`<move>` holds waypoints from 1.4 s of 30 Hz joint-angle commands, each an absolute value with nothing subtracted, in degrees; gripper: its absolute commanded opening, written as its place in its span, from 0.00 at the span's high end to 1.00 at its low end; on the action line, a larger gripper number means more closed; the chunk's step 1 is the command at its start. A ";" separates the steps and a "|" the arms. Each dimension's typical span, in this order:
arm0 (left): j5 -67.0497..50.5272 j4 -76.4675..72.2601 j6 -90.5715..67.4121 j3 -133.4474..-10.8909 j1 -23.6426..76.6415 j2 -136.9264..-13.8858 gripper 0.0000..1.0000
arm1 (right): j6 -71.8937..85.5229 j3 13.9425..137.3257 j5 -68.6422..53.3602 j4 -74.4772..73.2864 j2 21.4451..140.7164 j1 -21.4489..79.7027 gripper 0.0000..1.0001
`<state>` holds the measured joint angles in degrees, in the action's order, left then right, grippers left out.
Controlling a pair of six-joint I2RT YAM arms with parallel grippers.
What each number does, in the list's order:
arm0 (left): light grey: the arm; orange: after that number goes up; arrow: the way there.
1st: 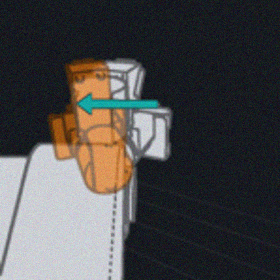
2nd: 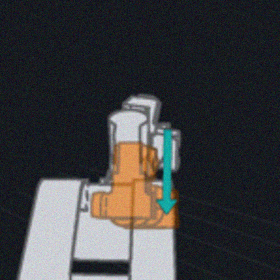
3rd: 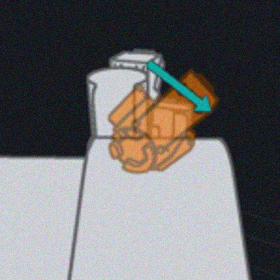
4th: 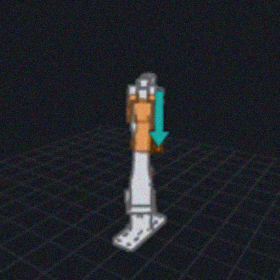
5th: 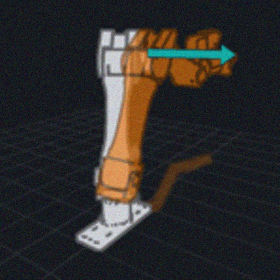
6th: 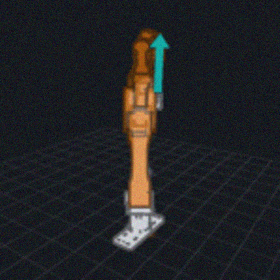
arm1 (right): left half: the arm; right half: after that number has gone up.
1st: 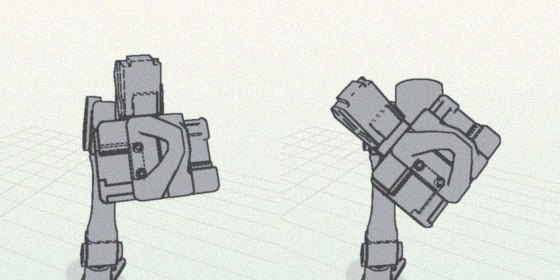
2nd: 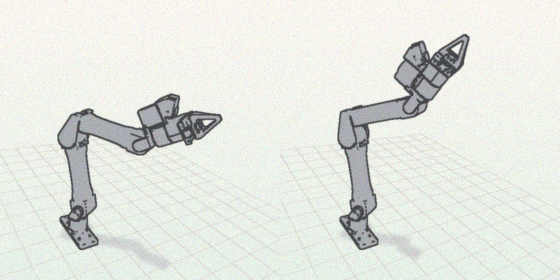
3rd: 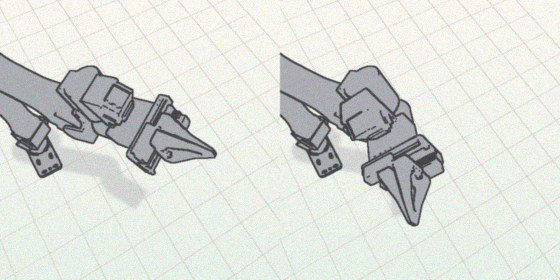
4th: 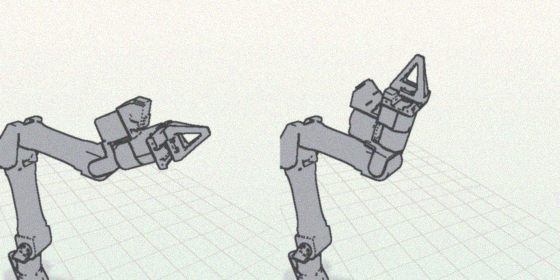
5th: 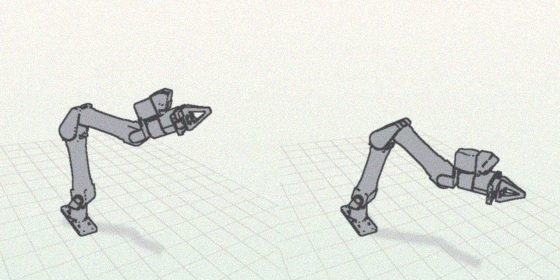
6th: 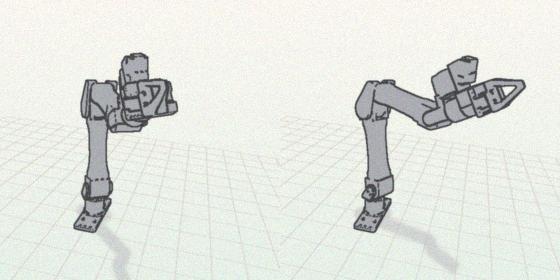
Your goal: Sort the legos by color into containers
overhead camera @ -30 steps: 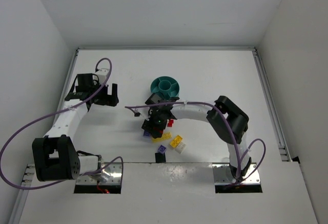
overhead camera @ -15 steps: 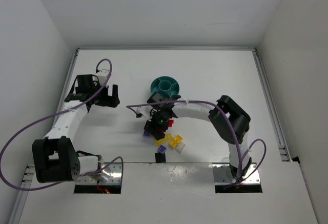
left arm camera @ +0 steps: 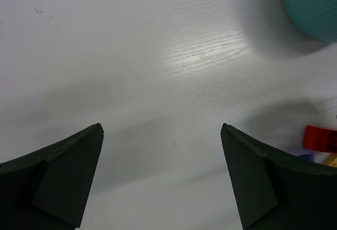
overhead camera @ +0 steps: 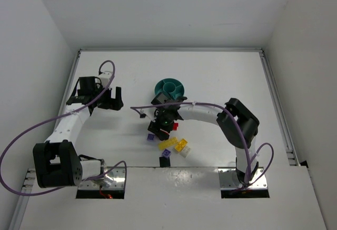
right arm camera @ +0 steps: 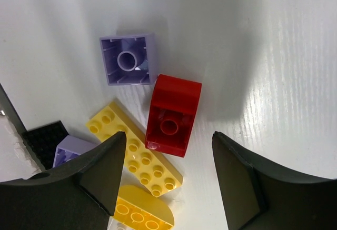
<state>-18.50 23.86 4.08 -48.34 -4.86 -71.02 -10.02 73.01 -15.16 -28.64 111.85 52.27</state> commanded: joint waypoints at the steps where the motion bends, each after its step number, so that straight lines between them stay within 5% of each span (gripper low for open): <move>1: -19.69 22.32 4.75 -47.72 -5.54 -69.52 0.00 | -9.23 75.32 -14.06 -26.72 112.14 52.56 0.33; 14: -19.16 22.32 4.75 -47.20 -5.54 -69.52 0.00 | -9.23 75.23 -12.22 -25.66 114.96 53.09 0.34; 26: -19.16 21.80 4.75 -47.20 -5.54 -68.38 0.00 | -5.98 74.53 -3.43 -24.96 100.05 48.88 0.99; 42: -21.53 18.37 3.17 -46.67 -5.54 -64.95 0.00 | 1.40 80.33 -13.52 -19.62 96.50 29.28 1.00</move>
<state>-19.99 21.08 3.92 -46.96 -4.86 -66.61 -1.43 78.74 -8.45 -24.82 96.23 31.48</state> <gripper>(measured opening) 0.997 0.362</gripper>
